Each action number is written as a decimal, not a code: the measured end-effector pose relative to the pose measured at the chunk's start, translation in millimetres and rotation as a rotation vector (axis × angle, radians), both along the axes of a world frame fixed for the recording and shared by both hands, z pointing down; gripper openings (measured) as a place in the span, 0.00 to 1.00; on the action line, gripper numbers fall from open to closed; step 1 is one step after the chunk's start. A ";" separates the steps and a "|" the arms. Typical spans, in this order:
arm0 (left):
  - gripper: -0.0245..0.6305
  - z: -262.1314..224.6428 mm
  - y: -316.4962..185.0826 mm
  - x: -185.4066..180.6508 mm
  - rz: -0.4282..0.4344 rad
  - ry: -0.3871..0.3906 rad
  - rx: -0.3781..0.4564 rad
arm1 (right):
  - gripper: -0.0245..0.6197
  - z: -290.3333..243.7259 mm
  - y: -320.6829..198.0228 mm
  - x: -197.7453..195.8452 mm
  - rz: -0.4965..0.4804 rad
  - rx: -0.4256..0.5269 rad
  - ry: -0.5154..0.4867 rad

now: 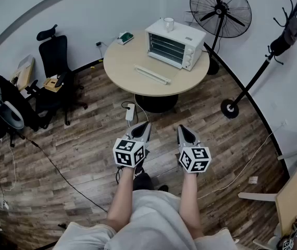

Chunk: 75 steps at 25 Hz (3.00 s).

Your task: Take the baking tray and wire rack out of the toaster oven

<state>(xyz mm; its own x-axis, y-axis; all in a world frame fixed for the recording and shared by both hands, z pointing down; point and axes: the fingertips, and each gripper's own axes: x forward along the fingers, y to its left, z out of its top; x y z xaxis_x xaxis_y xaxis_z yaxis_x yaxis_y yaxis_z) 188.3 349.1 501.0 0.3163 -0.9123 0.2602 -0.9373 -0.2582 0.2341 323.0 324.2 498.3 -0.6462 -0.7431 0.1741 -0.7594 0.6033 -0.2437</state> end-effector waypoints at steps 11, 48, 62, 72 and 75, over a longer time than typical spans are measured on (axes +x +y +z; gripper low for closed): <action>0.12 0.3 -1.9 -26.5 -0.077 0.010 0.001 | 0.04 0.3 -16.7 5.7 -0.005 0.009 -0.071; 0.12 -3.3 -268.7 -226.0 -0.011 0.170 0.021 | 0.04 9.2 -251.0 -160.5 0.071 -0.090 -0.054; 0.12 38.4 -295.0 -253.3 -0.024 0.216 -0.045 | 0.04 50.3 -278.0 -184.9 0.071 -0.161 -0.031; 0.12 43.7 -375.0 -276.0 -0.033 0.192 -0.064 | 0.04 62.7 -372.4 -208.4 0.095 -0.199 -0.122; 0.12 46.4 -404.7 -273.3 -0.006 0.185 -0.083 | 0.04 65.2 -403.0 -212.4 0.117 -0.218 -0.159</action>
